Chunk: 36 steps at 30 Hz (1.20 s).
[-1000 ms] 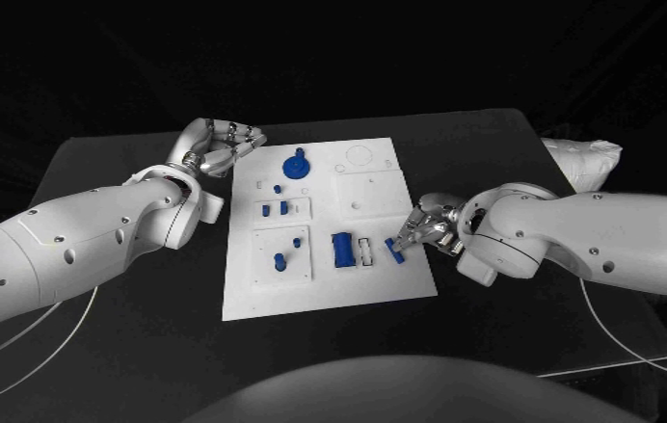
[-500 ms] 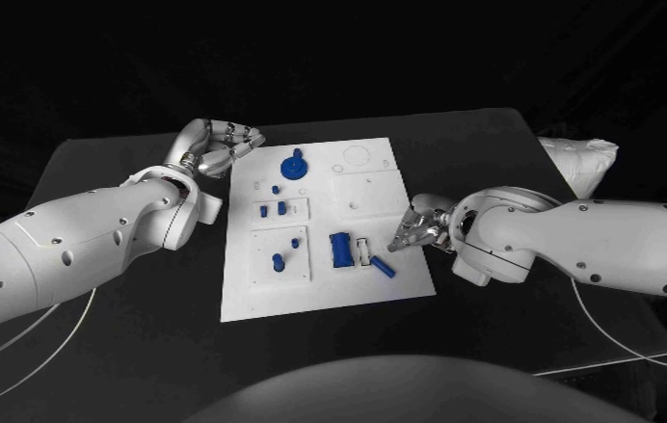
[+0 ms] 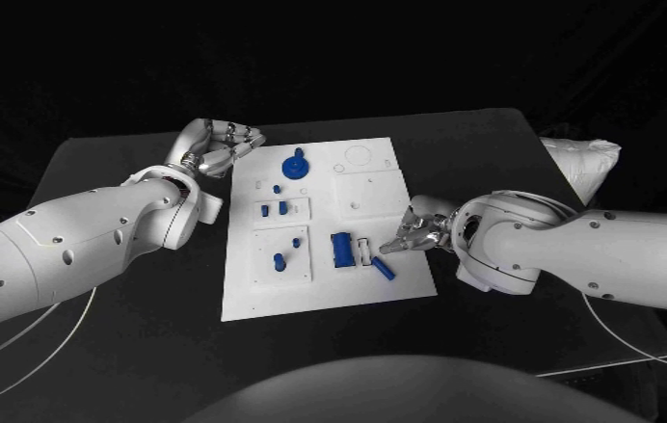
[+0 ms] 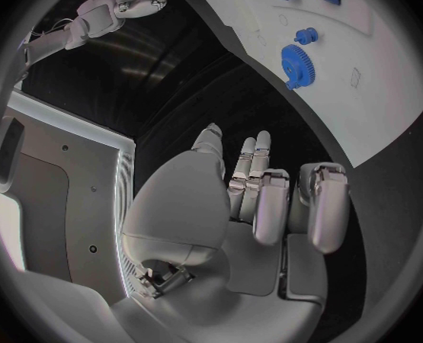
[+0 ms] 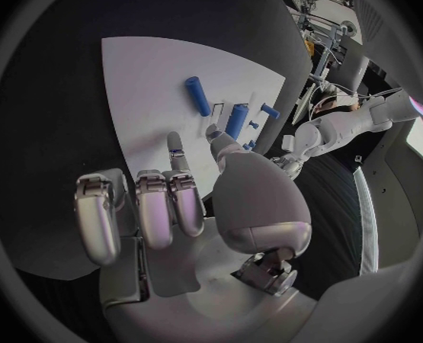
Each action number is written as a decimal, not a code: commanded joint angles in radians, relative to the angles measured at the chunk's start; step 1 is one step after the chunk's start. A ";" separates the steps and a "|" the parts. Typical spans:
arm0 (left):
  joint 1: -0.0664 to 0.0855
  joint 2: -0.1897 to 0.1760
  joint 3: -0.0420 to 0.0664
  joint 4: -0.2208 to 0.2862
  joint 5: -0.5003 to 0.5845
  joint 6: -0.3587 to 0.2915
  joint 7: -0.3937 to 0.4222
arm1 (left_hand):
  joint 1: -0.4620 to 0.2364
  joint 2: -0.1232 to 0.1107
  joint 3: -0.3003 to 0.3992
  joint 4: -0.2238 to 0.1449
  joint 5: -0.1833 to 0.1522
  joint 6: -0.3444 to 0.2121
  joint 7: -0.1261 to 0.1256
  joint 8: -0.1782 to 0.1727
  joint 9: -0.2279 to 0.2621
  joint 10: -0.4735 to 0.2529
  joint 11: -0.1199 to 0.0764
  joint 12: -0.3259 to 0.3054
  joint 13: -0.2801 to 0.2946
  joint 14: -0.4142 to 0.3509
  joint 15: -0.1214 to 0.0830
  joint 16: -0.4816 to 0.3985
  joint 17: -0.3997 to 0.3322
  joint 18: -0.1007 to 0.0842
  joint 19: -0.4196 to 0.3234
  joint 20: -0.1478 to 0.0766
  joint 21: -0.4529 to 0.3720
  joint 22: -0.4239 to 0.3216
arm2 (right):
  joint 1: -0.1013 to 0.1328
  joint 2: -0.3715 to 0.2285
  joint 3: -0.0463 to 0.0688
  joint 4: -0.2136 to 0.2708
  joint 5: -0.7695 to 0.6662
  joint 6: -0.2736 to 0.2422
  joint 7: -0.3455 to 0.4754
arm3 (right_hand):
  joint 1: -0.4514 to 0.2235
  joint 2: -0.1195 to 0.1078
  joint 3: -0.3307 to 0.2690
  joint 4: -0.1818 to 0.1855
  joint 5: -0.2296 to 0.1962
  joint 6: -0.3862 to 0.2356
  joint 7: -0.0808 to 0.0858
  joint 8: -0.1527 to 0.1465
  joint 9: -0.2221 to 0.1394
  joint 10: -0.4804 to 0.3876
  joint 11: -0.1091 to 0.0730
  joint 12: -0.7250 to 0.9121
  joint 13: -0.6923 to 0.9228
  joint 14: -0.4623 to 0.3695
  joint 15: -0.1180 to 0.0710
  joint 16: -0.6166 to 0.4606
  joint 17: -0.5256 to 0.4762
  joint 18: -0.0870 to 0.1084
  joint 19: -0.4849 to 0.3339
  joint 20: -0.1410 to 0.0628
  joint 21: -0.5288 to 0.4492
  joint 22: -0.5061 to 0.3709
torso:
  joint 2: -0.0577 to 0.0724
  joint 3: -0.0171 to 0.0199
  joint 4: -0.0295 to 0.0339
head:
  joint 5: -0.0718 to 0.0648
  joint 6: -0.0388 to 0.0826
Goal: Assemble the parts on the task board
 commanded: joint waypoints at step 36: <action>0.000 0.001 0.001 -0.001 -0.006 0.025 0.005 | 0.000 0.009 -0.008 0.000 0.004 0.009 0.000 -0.005 -0.001 -0.001 -0.005 -0.001 0.000 0.081 -0.007 -0.004 0.204 0.002 0.077 -0.006 -0.005 0.252 | -0.052 0.075 0.000 0.031 -0.393 0.231 -0.094 | 0.062 0.020 -0.021 0.005 0.053 -0.071 -0.012 0.111 0.195 0.106 -0.020 0.003 0.263 0.106 -0.020 0.004 0.263 -0.007 0.105 -0.026 0.004 0.263 | -0.001 -0.0004 0.0011 | -0.014 0.000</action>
